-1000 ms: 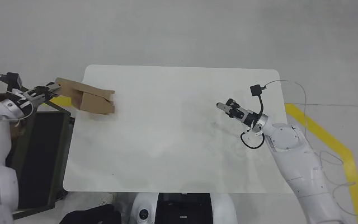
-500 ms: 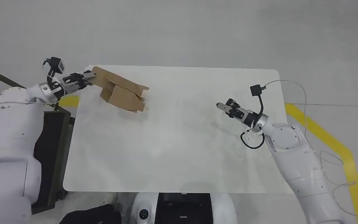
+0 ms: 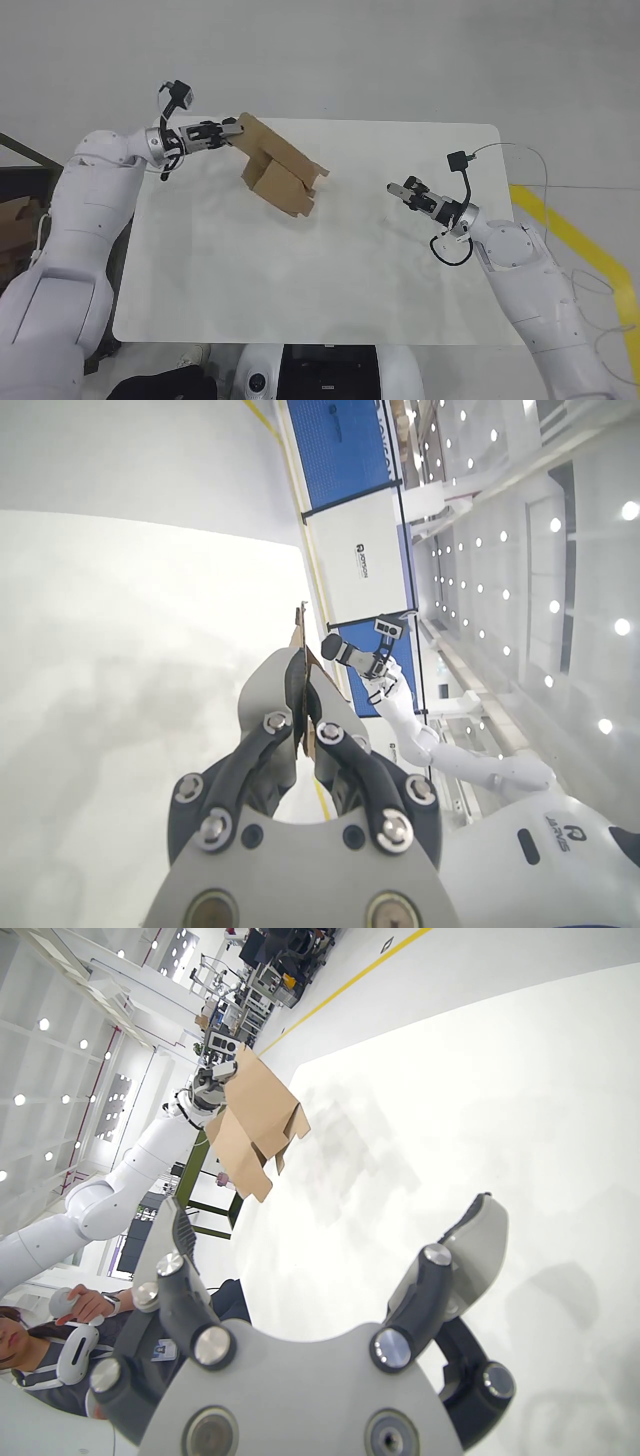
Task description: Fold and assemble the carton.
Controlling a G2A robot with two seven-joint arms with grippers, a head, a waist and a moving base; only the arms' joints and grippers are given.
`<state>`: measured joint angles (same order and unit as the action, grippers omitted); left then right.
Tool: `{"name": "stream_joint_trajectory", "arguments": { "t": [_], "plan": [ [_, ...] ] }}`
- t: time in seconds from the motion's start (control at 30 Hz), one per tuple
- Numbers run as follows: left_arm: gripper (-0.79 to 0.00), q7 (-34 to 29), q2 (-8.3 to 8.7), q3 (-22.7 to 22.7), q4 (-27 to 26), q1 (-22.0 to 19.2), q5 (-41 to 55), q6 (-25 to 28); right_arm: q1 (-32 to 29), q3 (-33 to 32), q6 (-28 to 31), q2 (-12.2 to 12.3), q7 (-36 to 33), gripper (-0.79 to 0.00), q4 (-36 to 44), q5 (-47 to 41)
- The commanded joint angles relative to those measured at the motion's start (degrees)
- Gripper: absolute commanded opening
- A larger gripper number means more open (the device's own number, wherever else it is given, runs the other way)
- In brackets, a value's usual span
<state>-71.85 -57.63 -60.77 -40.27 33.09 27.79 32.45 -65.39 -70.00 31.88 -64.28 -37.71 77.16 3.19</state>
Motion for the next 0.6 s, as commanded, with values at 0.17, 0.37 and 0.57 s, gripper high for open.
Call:
{"name": "stream_joint_trajectory", "arguments": {
  "t": [0.17, 0.37, 0.57],
  "plan": [
    [-0.785, -5.2, -0.61, 1.4, -8.1, 1.8, 7.2, -5.2, 0.0, 0.0, 0.0, 0.0, 0.0, 0.000, 0.0, 0.0],
    [-0.785, -7.5, 0.32, 0.6, -17.1, 5.9, 8.7, -7.5, 0.0, 0.0, 0.0, 0.0, 0.0, 0.000, 0.0, 0.0],
    [-0.785, -8.3, 1.82, -1.8, -23.6, 10.6, 8.5, -8.3, 0.0, 0.0, 0.0, 0.0, 0.0, 0.000, 0.0, 0.0]
  ]
}}
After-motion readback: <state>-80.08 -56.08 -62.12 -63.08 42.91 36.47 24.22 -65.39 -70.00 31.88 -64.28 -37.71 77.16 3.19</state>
